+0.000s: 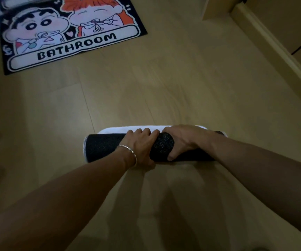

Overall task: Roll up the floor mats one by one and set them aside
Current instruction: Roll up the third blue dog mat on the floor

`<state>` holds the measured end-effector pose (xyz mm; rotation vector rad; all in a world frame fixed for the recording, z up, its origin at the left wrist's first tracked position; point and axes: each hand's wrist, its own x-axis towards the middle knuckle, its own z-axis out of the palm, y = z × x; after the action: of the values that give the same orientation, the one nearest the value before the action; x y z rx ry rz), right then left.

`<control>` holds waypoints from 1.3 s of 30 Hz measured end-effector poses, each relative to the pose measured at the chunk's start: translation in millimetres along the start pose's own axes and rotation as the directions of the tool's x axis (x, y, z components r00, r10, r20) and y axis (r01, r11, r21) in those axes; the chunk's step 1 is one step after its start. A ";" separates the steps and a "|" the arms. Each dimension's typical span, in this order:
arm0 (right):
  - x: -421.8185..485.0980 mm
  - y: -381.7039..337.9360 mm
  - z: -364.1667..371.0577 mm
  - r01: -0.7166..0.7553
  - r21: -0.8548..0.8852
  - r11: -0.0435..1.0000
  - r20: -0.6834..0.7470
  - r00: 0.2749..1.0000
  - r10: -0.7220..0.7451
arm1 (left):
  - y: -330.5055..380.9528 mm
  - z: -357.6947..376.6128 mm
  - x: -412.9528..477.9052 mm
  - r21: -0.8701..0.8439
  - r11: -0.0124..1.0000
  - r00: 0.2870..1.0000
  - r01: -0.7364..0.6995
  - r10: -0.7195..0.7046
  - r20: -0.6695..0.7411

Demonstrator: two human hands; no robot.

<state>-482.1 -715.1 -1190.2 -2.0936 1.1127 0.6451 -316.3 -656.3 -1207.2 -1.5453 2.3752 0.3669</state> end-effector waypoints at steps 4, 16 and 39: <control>-7.2 4.9 1.2 -0.005 -0.100 0.995 0.007 1.000 0.005 | -7.1 -12.8 12.3 -0.276 0.957 0.975 0.090 -0.027 0.221; -7.8 1.4 -2.4 -0.079 0.074 0.994 0.208 0.976 0.062 | -3.1 2.5 2.1 -0.413 0.897 0.925 0.156 0.014 0.380; -26.6 1.7 -36.1 -0.148 -0.390 0.909 -0.472 0.879 -0.059 | 16.1 -54.4 35.0 -0.280 0.891 0.929 0.357 -0.370 0.007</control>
<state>-493.2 -729.1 -1149.0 -2.7035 1.3869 0.4177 -349.9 -699.2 -1168.7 -2.1004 2.0653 0.6000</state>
